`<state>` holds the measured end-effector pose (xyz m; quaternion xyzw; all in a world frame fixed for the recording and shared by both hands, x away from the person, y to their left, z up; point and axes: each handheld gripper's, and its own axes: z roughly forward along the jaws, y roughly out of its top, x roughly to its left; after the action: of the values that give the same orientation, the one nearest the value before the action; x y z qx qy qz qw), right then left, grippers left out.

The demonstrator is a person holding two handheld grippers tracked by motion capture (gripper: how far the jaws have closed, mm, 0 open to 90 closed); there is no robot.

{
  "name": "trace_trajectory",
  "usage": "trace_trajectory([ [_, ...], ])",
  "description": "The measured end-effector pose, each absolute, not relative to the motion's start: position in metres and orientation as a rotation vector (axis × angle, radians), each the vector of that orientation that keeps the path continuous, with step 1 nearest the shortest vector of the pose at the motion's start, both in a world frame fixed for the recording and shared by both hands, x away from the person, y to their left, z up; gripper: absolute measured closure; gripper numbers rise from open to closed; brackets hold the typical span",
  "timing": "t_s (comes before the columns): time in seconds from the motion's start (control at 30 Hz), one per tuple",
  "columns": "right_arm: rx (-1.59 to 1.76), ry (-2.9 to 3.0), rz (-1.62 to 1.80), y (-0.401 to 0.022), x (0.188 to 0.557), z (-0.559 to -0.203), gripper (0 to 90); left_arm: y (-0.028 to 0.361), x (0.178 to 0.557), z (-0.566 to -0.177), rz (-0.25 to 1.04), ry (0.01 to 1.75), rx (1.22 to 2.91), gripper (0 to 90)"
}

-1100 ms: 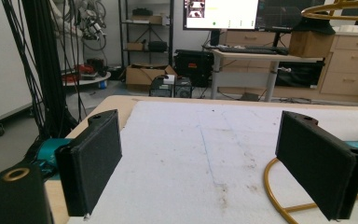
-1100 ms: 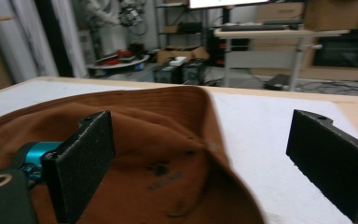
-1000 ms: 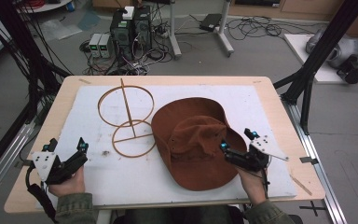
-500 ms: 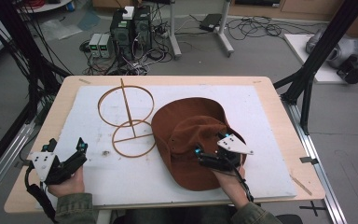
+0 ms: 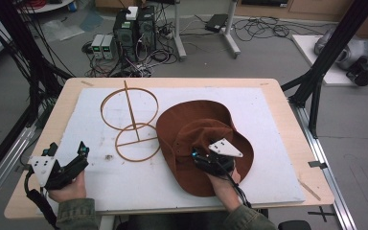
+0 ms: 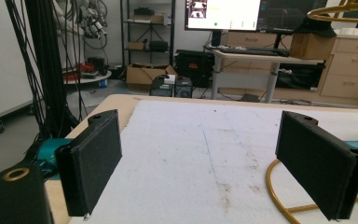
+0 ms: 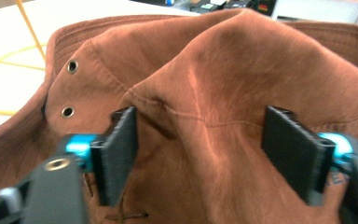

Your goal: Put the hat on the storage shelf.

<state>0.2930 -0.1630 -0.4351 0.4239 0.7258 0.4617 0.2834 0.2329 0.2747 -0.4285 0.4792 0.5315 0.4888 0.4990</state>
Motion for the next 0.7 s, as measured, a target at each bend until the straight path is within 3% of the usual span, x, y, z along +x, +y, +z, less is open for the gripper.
trace_trajectory([
  [0.1, 1.187, 1.969, 1.224, -0.1649, 0.2957, -0.4366, 47.9, 0.2745, 0.2329, -0.4284, 1.184, 1.283, 1.159, 14.6],
  [0.2, 1.256, 1.97, 1.229, -0.1681, 0.2974, -0.4362, 81.8, 0.2744, 0.2327, -0.4285, 1.182, 1.284, 1.163, 14.6],
  [0.23, 1.28, 1.968, 1.225, -0.1685, 0.2968, -0.4363, 87.9, 0.2744, 0.2329, -0.4285, 1.18, 1.284, 1.161, 14.6],
  [0.7, 1.225, 1.928, 1.26, -0.1722, 0.2912, -0.4326, 89.2, 0.2746, 0.233, -0.4286, 1.18, 1.283, 1.16, 14.6],
])
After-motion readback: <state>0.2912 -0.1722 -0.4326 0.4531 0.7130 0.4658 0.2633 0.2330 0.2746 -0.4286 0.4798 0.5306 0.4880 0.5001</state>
